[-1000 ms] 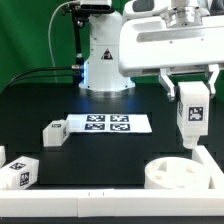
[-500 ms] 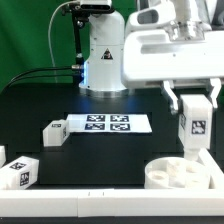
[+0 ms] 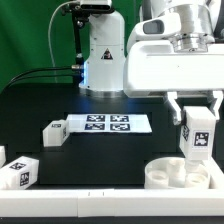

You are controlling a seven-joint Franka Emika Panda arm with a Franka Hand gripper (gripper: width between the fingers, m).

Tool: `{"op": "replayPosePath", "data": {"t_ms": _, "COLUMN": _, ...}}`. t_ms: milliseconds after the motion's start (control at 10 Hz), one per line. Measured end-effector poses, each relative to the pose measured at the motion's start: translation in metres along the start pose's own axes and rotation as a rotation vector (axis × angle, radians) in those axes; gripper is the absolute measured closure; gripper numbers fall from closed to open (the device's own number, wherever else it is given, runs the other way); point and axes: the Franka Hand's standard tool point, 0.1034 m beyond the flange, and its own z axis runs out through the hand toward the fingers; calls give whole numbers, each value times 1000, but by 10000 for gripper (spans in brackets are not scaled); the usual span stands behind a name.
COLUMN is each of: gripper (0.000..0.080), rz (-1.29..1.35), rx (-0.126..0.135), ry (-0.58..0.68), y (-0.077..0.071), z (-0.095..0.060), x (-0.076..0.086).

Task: Assemble stool

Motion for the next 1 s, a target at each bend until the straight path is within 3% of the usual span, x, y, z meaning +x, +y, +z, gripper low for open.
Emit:
{"op": "replayPosePath", "data": {"t_ms": 300, "gripper": 466, "rz": 0, "rx": 0, "ry": -11, "y": -1, "z": 9, "x": -6}}
{"op": "replayPosePath", "data": {"t_ms": 1000, "gripper": 466, "rz": -11, "rx": 11, "ry": -17, "y": -12, "z": 13, "x": -9}}
